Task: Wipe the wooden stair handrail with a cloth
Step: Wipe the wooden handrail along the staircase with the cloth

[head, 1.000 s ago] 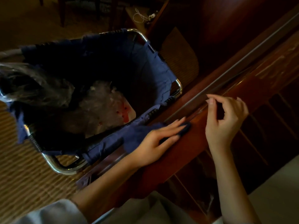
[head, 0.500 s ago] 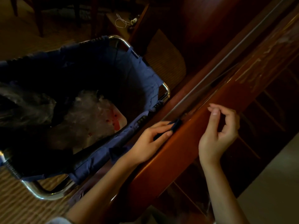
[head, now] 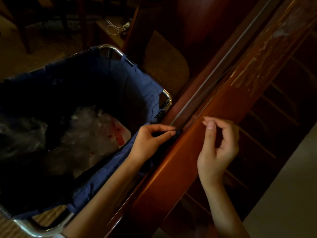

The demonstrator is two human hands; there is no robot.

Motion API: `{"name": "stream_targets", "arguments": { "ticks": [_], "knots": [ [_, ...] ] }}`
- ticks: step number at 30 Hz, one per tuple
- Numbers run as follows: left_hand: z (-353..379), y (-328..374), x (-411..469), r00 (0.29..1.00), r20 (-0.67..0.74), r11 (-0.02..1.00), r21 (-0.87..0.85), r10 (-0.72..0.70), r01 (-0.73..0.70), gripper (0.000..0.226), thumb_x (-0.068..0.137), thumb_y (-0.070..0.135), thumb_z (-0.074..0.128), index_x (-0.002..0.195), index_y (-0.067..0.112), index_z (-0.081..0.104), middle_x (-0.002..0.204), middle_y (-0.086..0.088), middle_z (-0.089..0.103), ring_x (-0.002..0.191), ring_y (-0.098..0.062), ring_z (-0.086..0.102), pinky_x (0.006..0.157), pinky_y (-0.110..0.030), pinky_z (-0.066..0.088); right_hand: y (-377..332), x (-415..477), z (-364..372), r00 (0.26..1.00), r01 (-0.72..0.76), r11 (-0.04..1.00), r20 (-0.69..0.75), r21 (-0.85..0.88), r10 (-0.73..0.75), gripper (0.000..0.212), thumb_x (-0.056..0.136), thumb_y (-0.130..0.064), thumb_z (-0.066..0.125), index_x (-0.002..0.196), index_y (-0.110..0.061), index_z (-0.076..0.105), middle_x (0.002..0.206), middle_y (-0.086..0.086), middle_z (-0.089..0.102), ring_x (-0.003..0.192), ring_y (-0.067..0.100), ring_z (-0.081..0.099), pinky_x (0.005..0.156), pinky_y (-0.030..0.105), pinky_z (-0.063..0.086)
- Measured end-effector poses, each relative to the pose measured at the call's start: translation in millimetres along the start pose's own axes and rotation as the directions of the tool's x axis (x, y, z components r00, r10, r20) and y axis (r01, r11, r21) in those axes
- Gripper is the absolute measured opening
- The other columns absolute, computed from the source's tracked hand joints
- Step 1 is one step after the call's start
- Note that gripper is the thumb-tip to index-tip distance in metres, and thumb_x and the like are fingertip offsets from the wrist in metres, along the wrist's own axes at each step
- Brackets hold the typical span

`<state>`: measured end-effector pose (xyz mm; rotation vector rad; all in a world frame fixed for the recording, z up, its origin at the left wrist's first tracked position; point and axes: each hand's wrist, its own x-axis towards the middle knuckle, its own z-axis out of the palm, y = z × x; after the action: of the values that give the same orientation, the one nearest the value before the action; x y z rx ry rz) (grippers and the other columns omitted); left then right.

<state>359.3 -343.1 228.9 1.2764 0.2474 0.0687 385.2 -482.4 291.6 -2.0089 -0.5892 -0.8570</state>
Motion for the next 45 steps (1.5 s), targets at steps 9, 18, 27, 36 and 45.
{"name": "stream_targets", "arguments": {
  "ticks": [9, 18, 27, 36, 45],
  "knots": [
    [62.5, 56.4, 57.4, 0.985, -0.049, 0.986, 0.026, 0.168, -0.167, 0.013, 0.092, 0.013, 0.065, 0.096, 0.003, 0.072, 0.095, -0.010, 0.073, 0.092, -0.022, 0.070, 0.090, -0.041, 0.055, -0.7, 0.0, -0.8, 1.000, -0.029, 1.000, -0.006, 0.005, 0.029, 0.011, 0.097, -0.014, 0.054, 0.098, -0.016, 0.064, 0.096, -0.008, 0.065, 0.092, 0.013, 0.061, 0.076, 0.056, 0.048],
    [18.1, 11.0, 8.5, 0.995, 0.016, 0.993, 0.070, 0.097, -0.098, 0.010, 0.089, 0.019, 0.066, 0.092, 0.013, 0.073, 0.091, 0.003, 0.075, 0.087, -0.008, 0.071, 0.084, -0.024, 0.055, -4.6, 1.6, -1.1, 0.999, -0.031, 0.999, -0.031, -0.035, 0.030, 0.012, 0.096, -0.015, 0.051, 0.098, -0.015, 0.063, 0.097, -0.001, 0.066, 0.095, 0.019, 0.062, 0.085, 0.066, 0.043],
    [81.5, 72.9, 103.0, 0.947, 0.013, 0.944, 0.078, 0.321, -0.321, 0.009, 0.092, 0.014, 0.065, 0.084, 0.015, 0.069, 0.082, 0.008, 0.068, 0.077, 0.000, 0.063, 0.077, -0.019, 0.048, -2.7, 9.8, 5.2, 0.866, -0.470, 0.882, -0.174, 0.034, 0.468, 0.058, 0.095, -0.010, 0.060, 0.146, -0.013, 0.033, 0.140, 0.002, 0.032, 0.128, 0.001, 0.041, 0.103, 0.028, 0.047],
    [42.1, 18.4, 24.8, 0.960, -0.095, 0.965, 0.051, 0.263, -0.259, 0.007, 0.090, 0.022, 0.067, 0.087, 0.027, 0.071, 0.088, 0.011, 0.072, 0.086, -0.002, 0.068, 0.080, -0.023, 0.055, -0.1, 12.6, 6.2, 0.738, -0.633, 0.745, -0.127, 0.211, 0.663, 0.048, 0.101, -0.032, 0.048, 0.147, -0.032, 0.034, 0.132, -0.014, 0.039, 0.106, -0.009, 0.056, 0.073, 0.009, 0.051],
    [102.7, 96.9, 129.0, 0.936, -0.040, 0.936, 0.045, 0.351, -0.349, 0.011, 0.093, 0.016, 0.065, 0.090, 0.009, 0.073, 0.089, -0.004, 0.074, 0.086, -0.014, 0.069, 0.085, -0.041, 0.054, -5.2, 15.7, 6.3, 0.722, -0.647, 0.737, -0.154, 0.199, 0.675, 0.049, 0.101, -0.030, 0.048, 0.148, -0.029, 0.035, 0.130, -0.017, 0.038, 0.115, -0.006, 0.050, 0.086, 0.014, 0.051]
  ]
}}
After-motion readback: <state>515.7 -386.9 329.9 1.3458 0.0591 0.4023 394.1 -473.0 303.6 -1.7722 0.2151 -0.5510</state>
